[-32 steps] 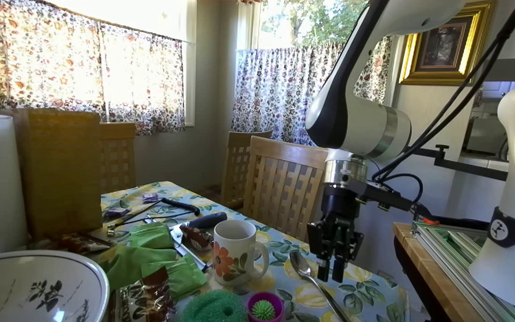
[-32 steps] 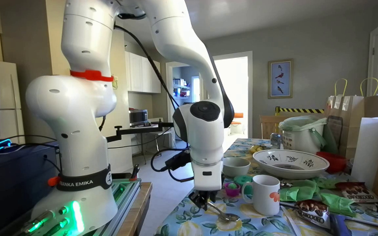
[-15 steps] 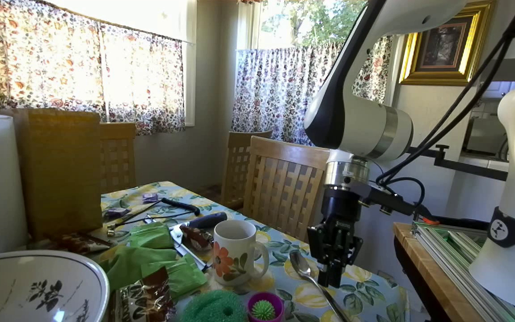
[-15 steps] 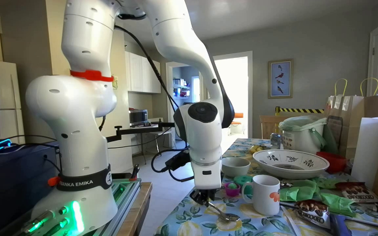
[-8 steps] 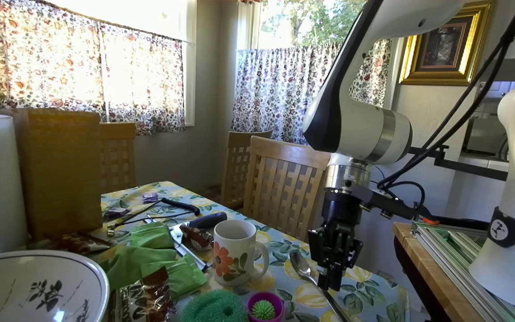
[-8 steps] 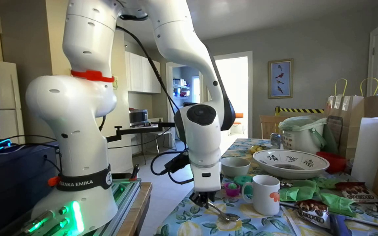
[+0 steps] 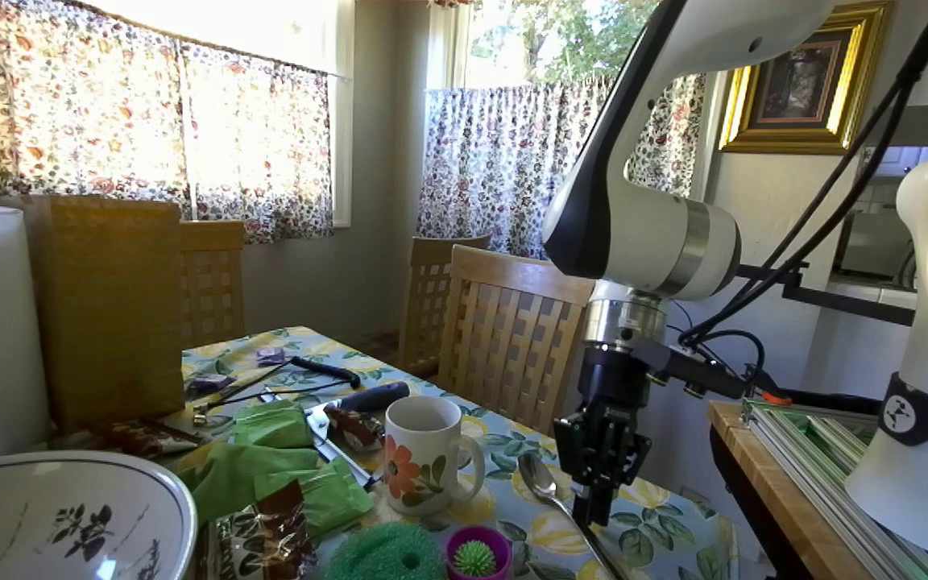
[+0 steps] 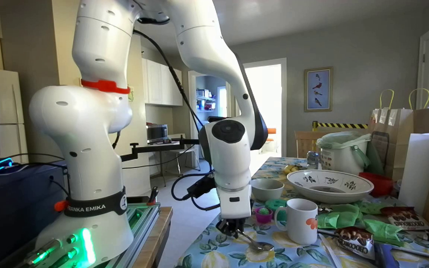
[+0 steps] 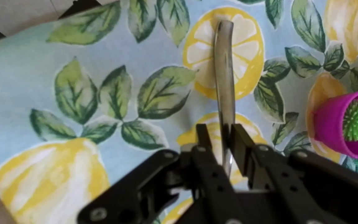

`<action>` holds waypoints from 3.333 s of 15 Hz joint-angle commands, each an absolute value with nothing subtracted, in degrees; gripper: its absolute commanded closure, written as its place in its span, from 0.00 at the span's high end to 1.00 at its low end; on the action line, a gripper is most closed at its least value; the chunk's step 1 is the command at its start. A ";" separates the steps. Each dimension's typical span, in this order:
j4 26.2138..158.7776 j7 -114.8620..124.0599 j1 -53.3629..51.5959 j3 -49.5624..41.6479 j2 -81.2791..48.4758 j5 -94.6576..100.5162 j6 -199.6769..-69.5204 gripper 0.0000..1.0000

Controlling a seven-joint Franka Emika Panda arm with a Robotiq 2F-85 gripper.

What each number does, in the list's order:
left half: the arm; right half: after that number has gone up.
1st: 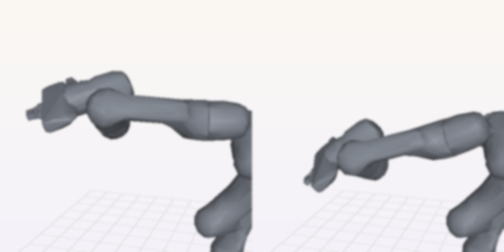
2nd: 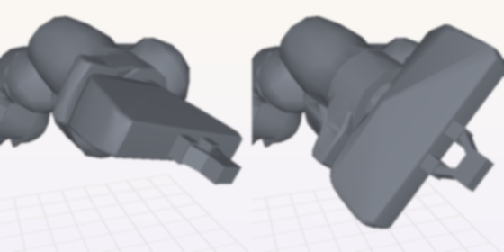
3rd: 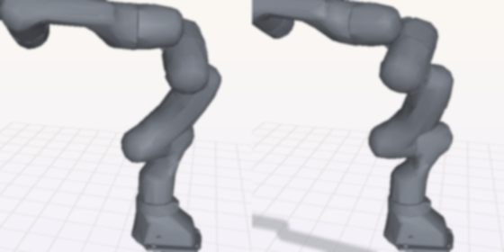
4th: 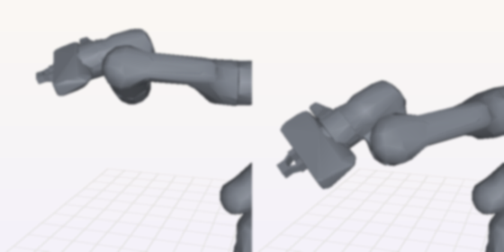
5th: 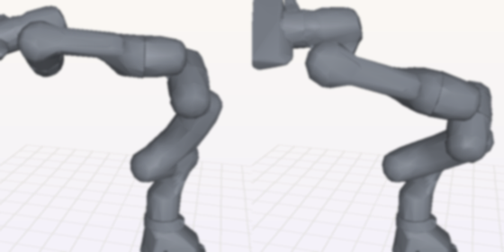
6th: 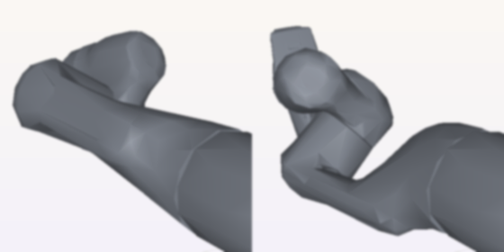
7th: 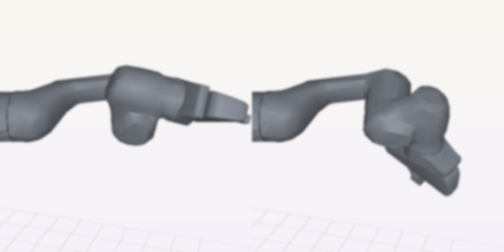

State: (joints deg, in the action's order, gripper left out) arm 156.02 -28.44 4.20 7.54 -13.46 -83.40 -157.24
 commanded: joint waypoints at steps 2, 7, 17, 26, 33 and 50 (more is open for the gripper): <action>154.29 -31.71 3.71 8.50 -15.65 -86.96 -158.77 0.24; 153.85 -32.26 3.44 9.08 -15.90 -88.17 -158.92 0.24; 152.55 -34.34 3.30 9.67 -16.70 -91.20 -159.14 0.00; 153.41 -32.34 1.91 9.93 -13.17 -90.04 -160.46 0.33; 152.92 -31.70 0.35 10.75 -11.63 -89.42 -163.01 0.85; 151.27 -32.59 -0.42 10.62 -15.72 -89.51 -164.99 0.58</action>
